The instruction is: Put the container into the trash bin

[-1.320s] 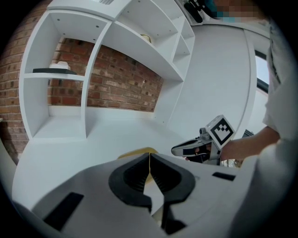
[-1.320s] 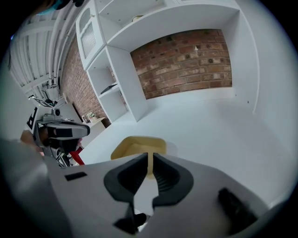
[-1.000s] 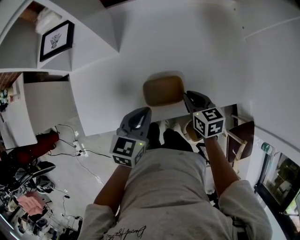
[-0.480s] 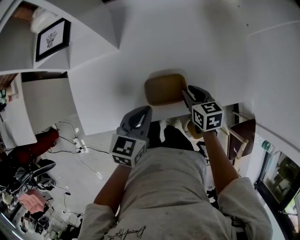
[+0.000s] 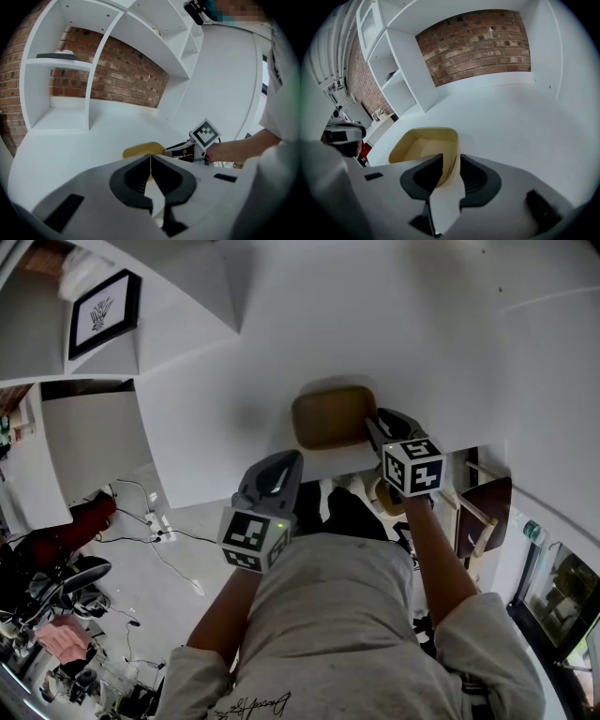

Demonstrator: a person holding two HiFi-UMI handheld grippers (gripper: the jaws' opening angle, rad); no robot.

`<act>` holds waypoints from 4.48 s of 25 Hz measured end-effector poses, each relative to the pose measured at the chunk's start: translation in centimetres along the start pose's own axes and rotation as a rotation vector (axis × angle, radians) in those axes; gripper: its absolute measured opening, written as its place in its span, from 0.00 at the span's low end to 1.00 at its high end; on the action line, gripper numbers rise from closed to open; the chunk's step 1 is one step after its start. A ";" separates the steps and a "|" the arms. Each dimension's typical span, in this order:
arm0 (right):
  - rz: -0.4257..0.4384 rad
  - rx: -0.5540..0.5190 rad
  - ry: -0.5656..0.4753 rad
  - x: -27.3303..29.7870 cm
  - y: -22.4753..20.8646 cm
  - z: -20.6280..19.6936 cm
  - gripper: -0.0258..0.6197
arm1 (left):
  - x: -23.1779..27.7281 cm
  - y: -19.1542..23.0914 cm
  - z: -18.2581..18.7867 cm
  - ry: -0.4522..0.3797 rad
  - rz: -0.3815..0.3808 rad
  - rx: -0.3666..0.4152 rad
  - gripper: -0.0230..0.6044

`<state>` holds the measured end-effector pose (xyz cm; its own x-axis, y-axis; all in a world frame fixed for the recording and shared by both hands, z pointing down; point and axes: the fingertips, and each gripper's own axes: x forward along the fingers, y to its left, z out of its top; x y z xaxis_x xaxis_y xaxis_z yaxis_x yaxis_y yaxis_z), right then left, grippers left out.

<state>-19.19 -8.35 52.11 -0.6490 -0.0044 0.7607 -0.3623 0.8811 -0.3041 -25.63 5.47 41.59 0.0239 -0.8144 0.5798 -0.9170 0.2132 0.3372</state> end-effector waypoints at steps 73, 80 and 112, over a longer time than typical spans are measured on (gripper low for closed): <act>-0.359 0.558 -0.244 -17.8 -5.6 -15.2 0.10 | 4.0 -14.0 -1.3 0.129 -0.451 0.355 0.06; -0.421 0.628 -0.247 -22.8 -6.1 -22.0 0.10 | 3.1 -20.5 -4.5 0.162 -0.534 0.395 0.06; -0.521 0.808 -0.330 -32.9 -3.6 -37.7 0.10 | -1.9 -33.3 -13.2 0.215 -0.662 0.531 0.06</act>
<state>28.68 6.48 49.82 -0.3891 -0.5350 0.7499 -0.9172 0.1492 -0.3695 10.09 7.11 39.07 0.6426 -0.5512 0.5321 -0.7510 -0.5906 0.2952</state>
